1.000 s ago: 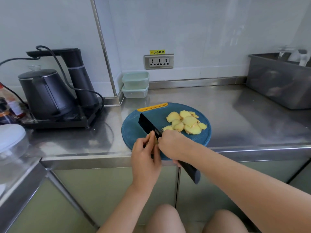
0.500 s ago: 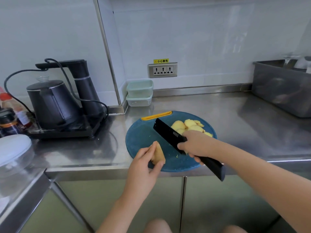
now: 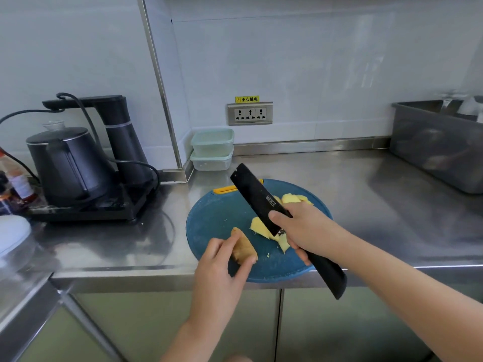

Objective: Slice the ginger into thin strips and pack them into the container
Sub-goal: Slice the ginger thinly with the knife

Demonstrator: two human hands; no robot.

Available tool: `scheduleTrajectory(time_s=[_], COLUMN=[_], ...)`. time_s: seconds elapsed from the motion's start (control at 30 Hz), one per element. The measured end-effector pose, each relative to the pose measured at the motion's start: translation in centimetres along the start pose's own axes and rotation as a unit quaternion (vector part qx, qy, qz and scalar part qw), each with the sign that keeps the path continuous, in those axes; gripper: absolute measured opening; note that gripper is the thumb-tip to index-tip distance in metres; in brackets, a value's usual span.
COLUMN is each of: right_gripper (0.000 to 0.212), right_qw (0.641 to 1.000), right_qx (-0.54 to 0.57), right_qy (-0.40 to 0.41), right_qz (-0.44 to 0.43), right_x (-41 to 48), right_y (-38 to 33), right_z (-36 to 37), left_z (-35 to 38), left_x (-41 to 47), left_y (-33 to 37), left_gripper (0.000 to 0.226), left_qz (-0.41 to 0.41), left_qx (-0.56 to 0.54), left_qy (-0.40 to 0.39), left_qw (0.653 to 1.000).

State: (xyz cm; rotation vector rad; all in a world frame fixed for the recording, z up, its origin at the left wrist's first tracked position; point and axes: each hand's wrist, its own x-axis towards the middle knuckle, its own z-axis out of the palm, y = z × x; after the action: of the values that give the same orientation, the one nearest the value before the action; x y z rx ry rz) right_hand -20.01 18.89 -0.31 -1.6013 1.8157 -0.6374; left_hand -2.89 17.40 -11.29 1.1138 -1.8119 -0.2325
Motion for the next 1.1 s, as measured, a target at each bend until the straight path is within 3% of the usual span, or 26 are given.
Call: scheduleTrajectory(time_s=[0.2, 0.4, 0.57, 0.8, 1.1], right_gripper=[0.031, 0.031, 0.030, 0.030, 0.026], right_qw=[0.997, 0.994, 0.996, 0.995, 0.991], right_qx=[-0.064, -0.097, -0.076, -0.086, -0.112], right_qy=[-0.010, -0.002, -0.005, -0.011, -0.070], right_qz=[-0.037, -0.058, -0.052, -0.051, -0.008], right_x=[-1.3, -1.5, -1.5, -1.6, -0.6], right_y=[0.3, 0.4, 0.4, 0.4, 0.1], right_z=[1.8, 2.6, 2.6, 2.4, 1.8], left_z=[0.4, 0.2, -0.1, -0.2, -0.6], left_x=[-0.4, 0.0, 0.3, 0.3, 0.9], left_y=[-0.3, -0.3, -0.1, 0.0, -0.6], left_gripper=[0.051, 0.059, 0.069, 0.063, 0.065], left_qz=[0.021, 0.021, 0.030, 0.031, -0.005], left_qx=[0.015, 0.019, 0.031, 0.017, -0.034], left_qy=[0.029, 0.002, -0.030, -0.037, -0.052], left_qw=[0.999, 1.000, 0.999, 0.999, 0.998])
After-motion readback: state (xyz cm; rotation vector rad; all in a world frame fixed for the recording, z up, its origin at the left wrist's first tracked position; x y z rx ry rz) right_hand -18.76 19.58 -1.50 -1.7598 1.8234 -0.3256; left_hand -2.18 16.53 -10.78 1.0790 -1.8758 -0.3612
